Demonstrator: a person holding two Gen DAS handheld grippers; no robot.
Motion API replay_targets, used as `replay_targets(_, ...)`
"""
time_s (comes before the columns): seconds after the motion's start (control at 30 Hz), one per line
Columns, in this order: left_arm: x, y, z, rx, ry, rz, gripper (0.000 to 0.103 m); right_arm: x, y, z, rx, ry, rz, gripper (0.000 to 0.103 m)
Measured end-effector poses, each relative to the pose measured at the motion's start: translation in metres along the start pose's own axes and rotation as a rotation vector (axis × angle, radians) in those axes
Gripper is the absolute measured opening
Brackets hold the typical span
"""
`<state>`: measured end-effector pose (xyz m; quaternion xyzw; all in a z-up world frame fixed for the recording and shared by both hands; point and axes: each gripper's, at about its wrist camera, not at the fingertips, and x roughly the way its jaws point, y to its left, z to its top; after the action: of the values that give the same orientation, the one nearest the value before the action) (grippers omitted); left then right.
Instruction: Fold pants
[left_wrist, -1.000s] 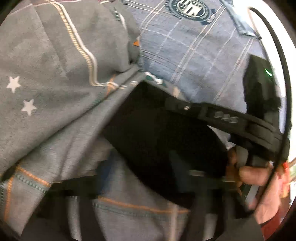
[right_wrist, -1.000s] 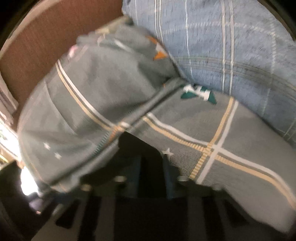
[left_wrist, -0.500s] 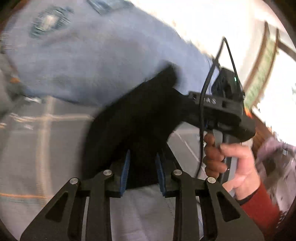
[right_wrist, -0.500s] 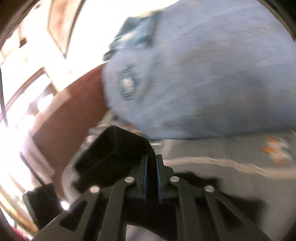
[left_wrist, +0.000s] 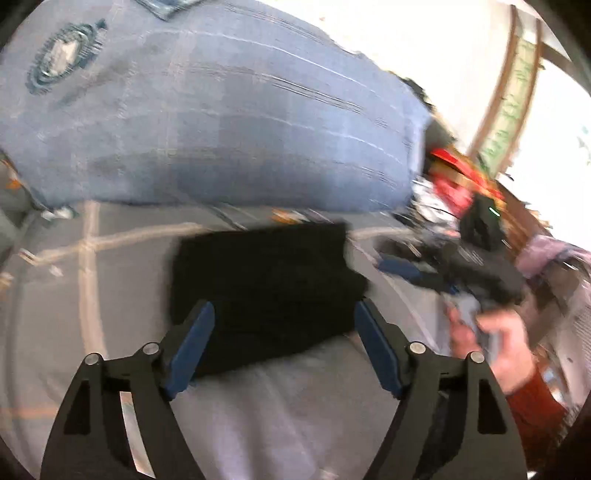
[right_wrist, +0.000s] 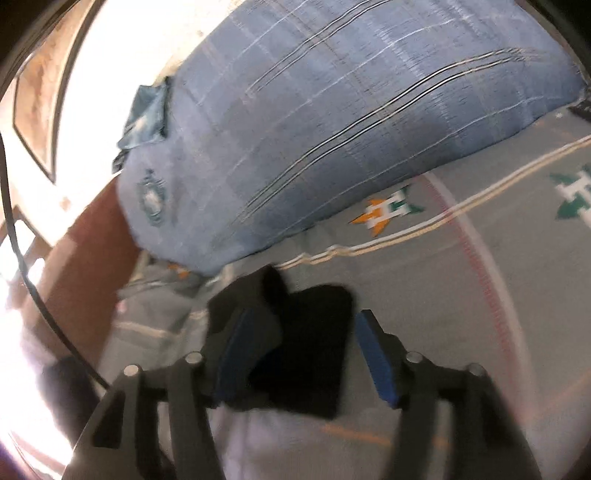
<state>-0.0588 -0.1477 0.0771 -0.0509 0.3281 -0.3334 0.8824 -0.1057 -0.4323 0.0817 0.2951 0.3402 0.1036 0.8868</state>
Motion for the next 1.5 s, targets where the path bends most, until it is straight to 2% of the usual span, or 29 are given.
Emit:
replay_targets(0.07,0.013,0.014,0.012,-0.011,0.011,0.081,0.079,0.012,0.006,-0.002,-0.018,0.03,-0.005,0.065)
replay_targets(0.2,0.041,0.025,0.019,-0.01,0.052,0.139,0.079,0.04,0.018,-0.008,-0.045,0.065,-0.046,0.065)
replay_targets(0.3,0.051,0.027,0.016,-0.013,0.07,0.172,0.079,0.05,0.014,-0.011,-0.034,0.068,-0.064,0.065)
replay_targets(0.47,0.058,0.033,0.014,-0.029,0.065,0.185,0.079,0.058,0.024,-0.012,-0.092,0.067,-0.104,0.064)
replay_targets(0.5,0.063,0.034,0.015,-0.03,0.07,0.19,0.079,0.059,0.026,-0.012,-0.103,0.068,-0.116,0.061)
replay_targets(0.53,0.069,0.036,0.016,-0.035,0.081,0.188,0.079,0.06,0.029,-0.013,-0.124,0.069,-0.128,0.035)
replay_targets(0.57,0.074,0.037,0.017,-0.042,0.098,0.181,0.079,0.06,0.033,-0.013,-0.145,0.068,-0.139,0.014)
replay_targets(0.63,0.083,0.038,0.02,-0.053,0.114,0.166,0.079,0.055,0.041,-0.011,-0.188,0.039,-0.161,0.013)
replay_targets(0.77,0.089,0.029,0.025,-0.054,0.094,0.161,0.079,0.042,0.056,0.0,-0.246,-0.019,-0.201,0.011)
replay_targets(0.83,0.098,0.028,0.022,-0.057,0.11,0.189,0.079,0.044,0.05,0.001,-0.236,0.0,-0.25,0.011)
replay_targets(0.9,0.112,0.029,0.016,-0.065,0.164,0.199,0.079,0.054,0.034,-0.006,-0.21,0.04,-0.303,0.011)
replay_targets(0.93,0.115,0.031,0.013,-0.08,0.178,0.185,0.079,0.059,0.024,-0.01,-0.185,0.063,-0.313,0.012)
replay_targets(1.0,0.109,0.032,0.013,-0.086,0.169,0.181,0.079,0.05,0.017,-0.016,-0.143,0.041,-0.292,0.016)
replay_targets(1.03,0.105,0.032,0.013,-0.078,0.168,0.19,0.079,0.044,0.018,-0.017,-0.141,0.034,-0.294,0.022)
replay_targets(1.1,0.093,0.033,0.015,-0.064,0.147,0.224,0.079,0.028,0.022,-0.019,-0.163,0.013,-0.339,0.024)
replay_targets(1.17,0.084,0.033,0.016,-0.064,0.13,0.224,0.079,0.016,0.027,-0.019,-0.162,0.0,-0.315,0.024)
replay_targets(1.27,0.083,0.033,0.017,-0.06,0.131,0.233,0.079,0.006,0.044,-0.02,-0.174,-0.013,-0.225,0.024)
replay_targets(1.37,0.09,0.032,0.011,-0.067,0.166,0.255,0.079,0.023,0.063,-0.027,-0.219,0.048,-0.147,0.024)
replay_targets(1.43,0.089,0.031,0.005,-0.078,0.171,0.238,0.079,0.035,0.063,-0.036,-0.228,0.09,-0.168,0.024)
replay_targets(1.5,0.087,0.028,-0.003,-0.074,0.17,0.238,0.079,0.044,0.059,-0.052,-0.245,0.141,-0.228,0.024)
